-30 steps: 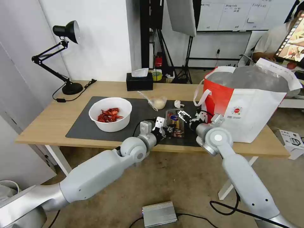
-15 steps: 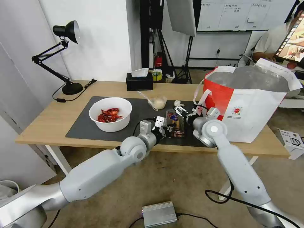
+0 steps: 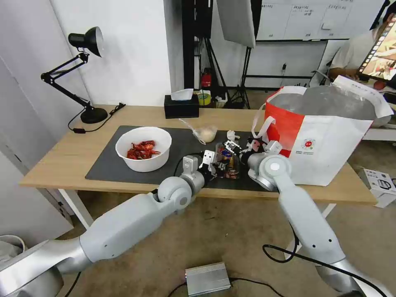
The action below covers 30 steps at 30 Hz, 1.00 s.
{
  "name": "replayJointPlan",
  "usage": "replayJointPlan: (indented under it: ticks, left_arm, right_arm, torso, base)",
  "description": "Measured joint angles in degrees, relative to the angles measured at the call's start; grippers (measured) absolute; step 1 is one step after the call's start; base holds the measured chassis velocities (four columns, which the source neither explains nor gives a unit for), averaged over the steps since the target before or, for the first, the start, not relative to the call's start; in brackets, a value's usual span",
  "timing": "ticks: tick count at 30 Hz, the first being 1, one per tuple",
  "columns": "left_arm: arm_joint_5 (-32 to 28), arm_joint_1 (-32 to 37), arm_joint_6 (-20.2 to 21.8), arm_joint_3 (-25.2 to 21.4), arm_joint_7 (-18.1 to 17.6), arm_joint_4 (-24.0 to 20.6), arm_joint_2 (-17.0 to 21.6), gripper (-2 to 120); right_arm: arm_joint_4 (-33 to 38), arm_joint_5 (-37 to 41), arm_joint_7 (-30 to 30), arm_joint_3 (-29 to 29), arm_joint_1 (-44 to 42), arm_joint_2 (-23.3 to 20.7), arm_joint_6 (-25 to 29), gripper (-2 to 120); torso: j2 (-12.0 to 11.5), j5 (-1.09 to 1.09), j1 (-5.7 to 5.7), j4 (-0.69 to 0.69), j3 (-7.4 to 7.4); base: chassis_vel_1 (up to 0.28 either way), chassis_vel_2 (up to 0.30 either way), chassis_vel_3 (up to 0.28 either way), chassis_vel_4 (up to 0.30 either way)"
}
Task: Pick up the trash from the table and place it into the takeout bag.
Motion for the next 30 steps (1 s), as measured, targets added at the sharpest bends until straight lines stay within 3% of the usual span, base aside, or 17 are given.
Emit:
replayJointPlan:
  ticks: [30]
  left_arm:
    - [-0.12, -0.17, -0.22, 0.12, -0.06, -0.48, 0.21, 0]
  right_arm:
    - [0.53, 0.34, -0.52, 0.24, -0.78, 0.23, -1.31, 100]
  torso:
    - [-0.01, 0.02, 0.00, 0.01, 0.01]
  base:
    - [0.000, 0.000, 0.000, 0.000]
